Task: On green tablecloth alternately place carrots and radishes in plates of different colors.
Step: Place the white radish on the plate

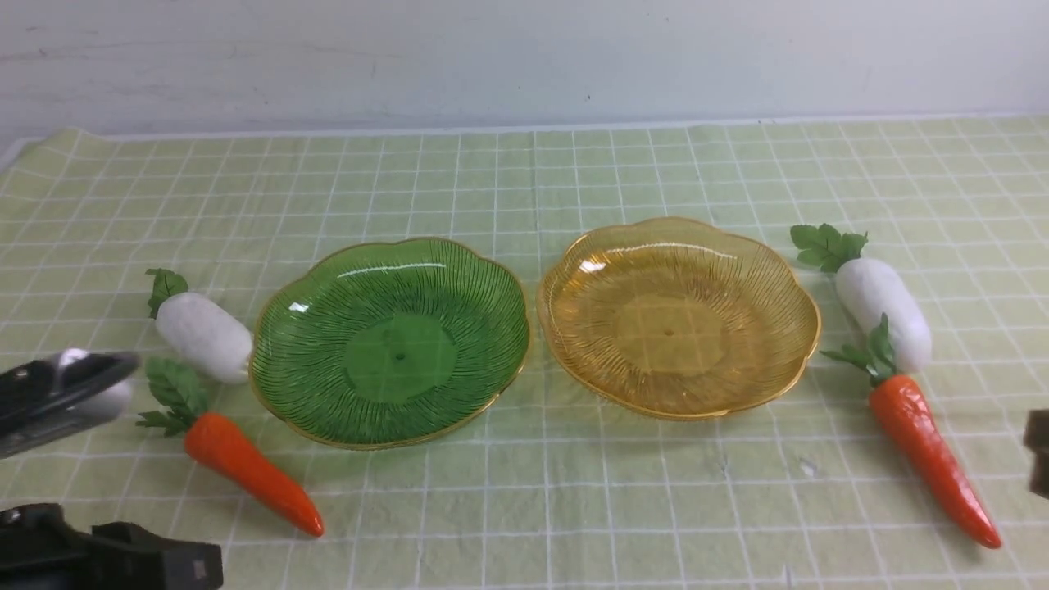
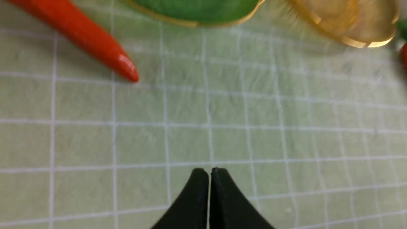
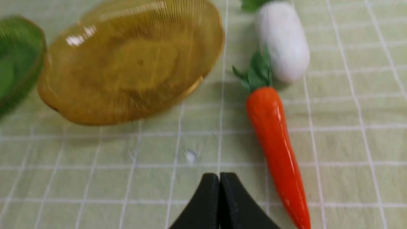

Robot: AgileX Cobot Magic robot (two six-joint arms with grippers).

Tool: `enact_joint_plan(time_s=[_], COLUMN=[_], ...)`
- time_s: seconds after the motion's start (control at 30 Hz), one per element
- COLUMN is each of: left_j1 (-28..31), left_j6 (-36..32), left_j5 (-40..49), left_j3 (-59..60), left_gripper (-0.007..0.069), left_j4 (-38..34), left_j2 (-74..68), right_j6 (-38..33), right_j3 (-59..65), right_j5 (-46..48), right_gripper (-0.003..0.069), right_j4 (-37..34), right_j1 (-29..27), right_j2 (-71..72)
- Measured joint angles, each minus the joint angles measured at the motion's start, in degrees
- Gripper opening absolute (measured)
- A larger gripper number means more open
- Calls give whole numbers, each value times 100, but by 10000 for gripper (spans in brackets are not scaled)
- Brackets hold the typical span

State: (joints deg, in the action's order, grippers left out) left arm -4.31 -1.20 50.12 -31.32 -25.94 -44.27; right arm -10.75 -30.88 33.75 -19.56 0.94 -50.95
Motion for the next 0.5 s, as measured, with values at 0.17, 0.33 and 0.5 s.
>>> enact_joint_plan(time_s=[0.17, 0.33, 0.5], left_j1=[0, 0, 0], left_j6=[-233, -337, -341], left_j5=[214, 187, 180], left_j3=[-447, -557, -557], left_gripper=[-7, 11, 51], left_j4=[449, 620, 660], left_j2=[-771, -988, -999], right_j6=[245, 268, 416], right_j3=[-1488, -2642, -3929], right_j5=[454, 614, 748], right_gripper=[-12, -9, -3], right_j4=[98, 263, 720], right_j1=[0, 0, 0], right_j2=[-2317, -3640, -4789])
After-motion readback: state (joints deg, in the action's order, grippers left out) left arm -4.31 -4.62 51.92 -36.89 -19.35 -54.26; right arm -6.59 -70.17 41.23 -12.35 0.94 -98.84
